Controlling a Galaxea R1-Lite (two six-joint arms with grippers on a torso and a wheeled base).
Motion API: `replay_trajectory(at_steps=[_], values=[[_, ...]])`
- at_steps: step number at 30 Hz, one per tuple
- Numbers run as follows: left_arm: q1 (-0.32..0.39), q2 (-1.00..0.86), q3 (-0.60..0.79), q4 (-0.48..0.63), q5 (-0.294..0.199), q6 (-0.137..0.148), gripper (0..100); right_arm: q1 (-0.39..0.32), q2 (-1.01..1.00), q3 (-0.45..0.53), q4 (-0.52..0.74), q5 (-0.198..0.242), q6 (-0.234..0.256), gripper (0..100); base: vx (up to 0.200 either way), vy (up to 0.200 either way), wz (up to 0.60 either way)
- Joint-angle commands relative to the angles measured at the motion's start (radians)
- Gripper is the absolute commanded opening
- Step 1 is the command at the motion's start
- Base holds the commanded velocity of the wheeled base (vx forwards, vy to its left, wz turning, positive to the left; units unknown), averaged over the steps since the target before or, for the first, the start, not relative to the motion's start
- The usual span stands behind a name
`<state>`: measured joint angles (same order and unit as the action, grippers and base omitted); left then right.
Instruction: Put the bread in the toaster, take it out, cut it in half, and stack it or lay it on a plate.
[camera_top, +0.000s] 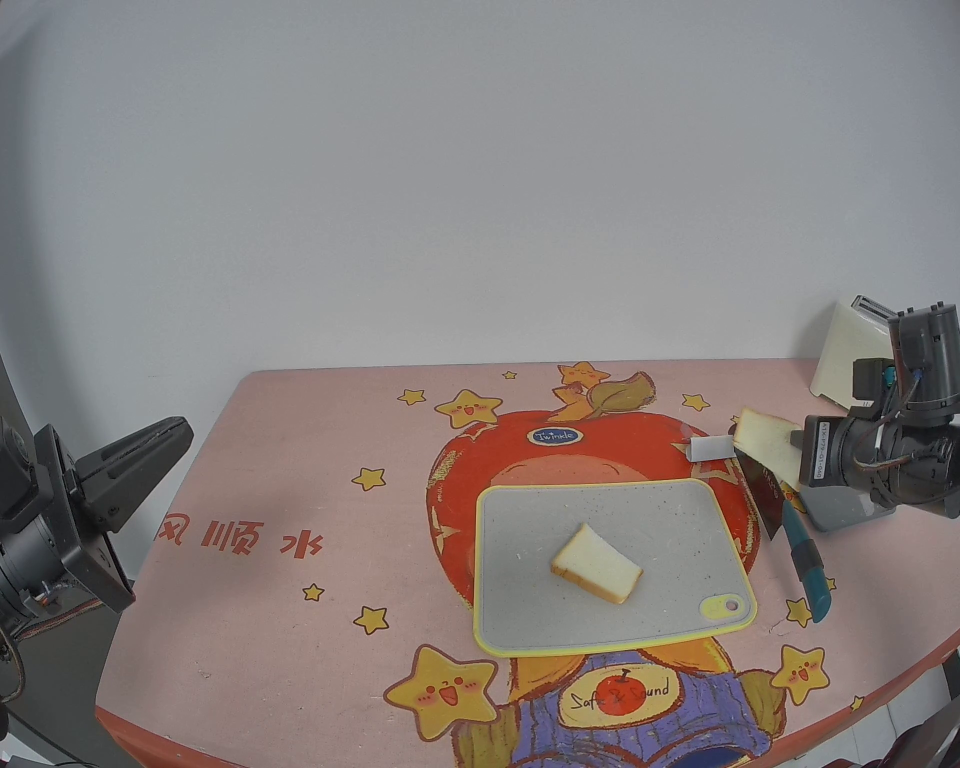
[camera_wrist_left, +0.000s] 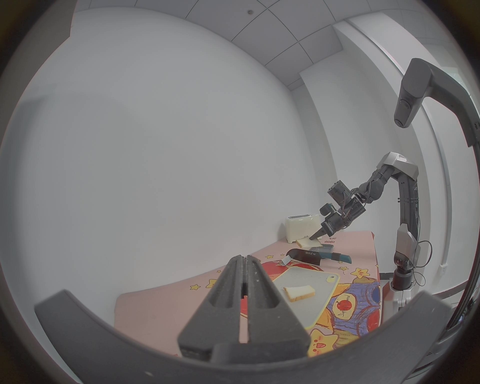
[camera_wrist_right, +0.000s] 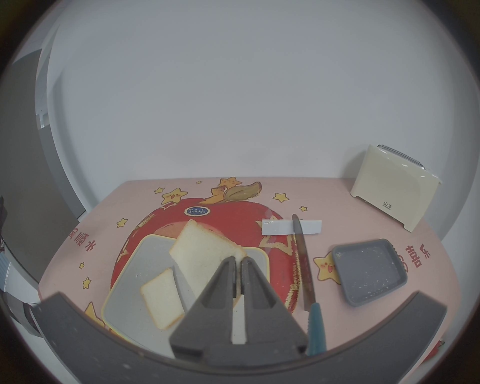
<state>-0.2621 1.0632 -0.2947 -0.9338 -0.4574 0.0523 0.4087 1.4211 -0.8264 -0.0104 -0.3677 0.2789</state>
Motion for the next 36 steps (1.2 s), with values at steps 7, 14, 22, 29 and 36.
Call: replay_trajectory(at_steps=[7, 14, 22, 29, 36], values=[[0.003, 0.006, -0.057, 0.001, 0.000, -0.012, 0, -0.074, -0.036, 0.055, -0.003, 0.019, 0.002, 0, 0.000, 0.000, 0.00], [0.006, 0.006, -0.133, -0.002, 0.002, -0.140, 0, -0.070, -0.087, 0.136, -0.017, 0.049, 0.014, 0, 0.000, 0.000, 0.00], [0.057, 0.008, -0.152, -0.008, -0.023, -0.193, 0, -0.044, -0.119, 0.165, -0.019, 0.050, 0.008, 0, 0.000, -0.150, 0.00], [0.057, 0.009, -0.133, -0.005, -0.032, -0.190, 0, 0.005, -0.143, 0.170, -0.010, 0.055, 0.011, 0, 0.000, -0.200, 0.00], [0.057, 0.008, -0.136, -0.005, -0.033, -0.190, 0, 0.013, -0.128, 0.184, -0.019, 0.073, 0.014, 0, 0.000, -0.200, 0.00]])
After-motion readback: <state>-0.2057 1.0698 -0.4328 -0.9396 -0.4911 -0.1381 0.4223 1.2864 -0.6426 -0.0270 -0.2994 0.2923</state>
